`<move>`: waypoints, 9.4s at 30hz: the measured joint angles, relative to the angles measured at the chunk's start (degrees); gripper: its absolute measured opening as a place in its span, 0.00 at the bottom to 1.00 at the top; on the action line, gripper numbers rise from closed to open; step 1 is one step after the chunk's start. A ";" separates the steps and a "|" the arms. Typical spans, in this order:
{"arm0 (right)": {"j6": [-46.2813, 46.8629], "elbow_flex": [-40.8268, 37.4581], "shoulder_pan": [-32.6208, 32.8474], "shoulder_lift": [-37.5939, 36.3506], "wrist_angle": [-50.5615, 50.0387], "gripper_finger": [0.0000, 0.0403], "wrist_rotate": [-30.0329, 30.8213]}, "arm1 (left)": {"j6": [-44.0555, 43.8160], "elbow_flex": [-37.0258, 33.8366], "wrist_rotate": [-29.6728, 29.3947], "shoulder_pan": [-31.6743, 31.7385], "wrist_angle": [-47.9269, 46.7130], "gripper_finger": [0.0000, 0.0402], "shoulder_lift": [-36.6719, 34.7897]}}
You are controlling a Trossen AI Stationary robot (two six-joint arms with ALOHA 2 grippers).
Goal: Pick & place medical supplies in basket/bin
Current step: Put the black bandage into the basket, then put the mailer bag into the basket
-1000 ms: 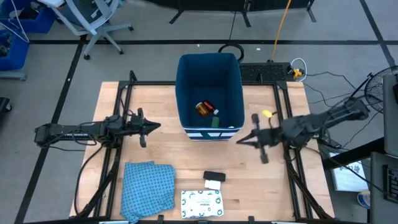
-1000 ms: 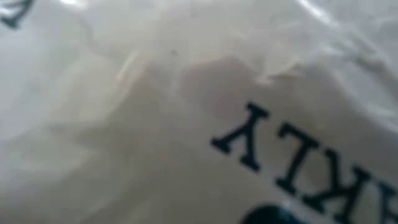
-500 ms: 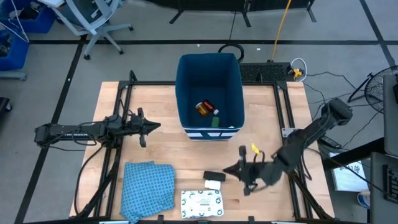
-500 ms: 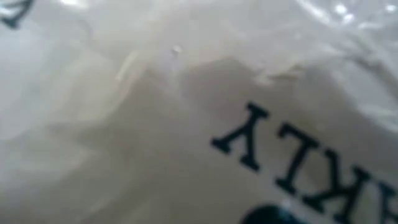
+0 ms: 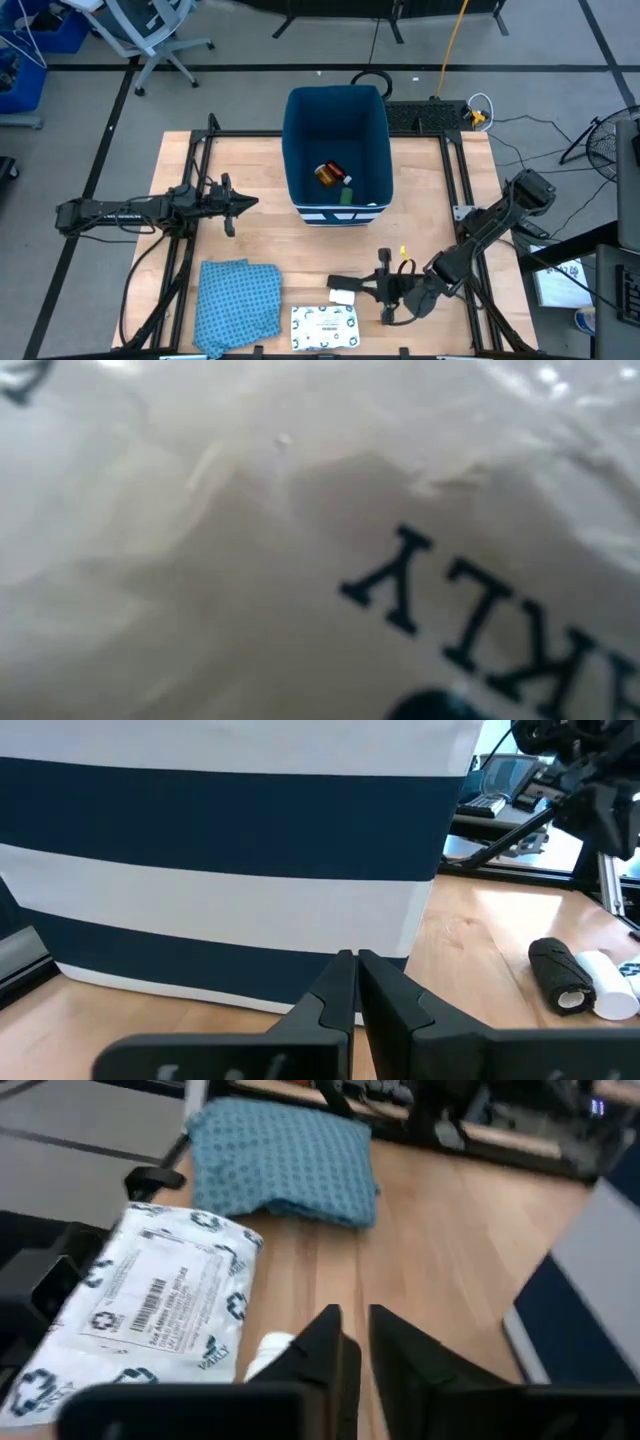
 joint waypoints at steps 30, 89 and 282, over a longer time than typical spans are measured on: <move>10.34 0.02 -6.54 13.08 -3.68 0.59 -8.79 | 1.27 0.02 0.04 0.02 -0.11 0.05 0.00; -16.45 -25.38 -17.15 -46.43 16.59 0.31 -33.32 | 1.97 0.02 0.10 0.02 -0.50 0.05 -0.02; -34.36 25.24 -65.49 17.76 -32.50 0.63 -47.89 | 3.80 0.02 -3.04 0.00 -0.50 0.05 -0.02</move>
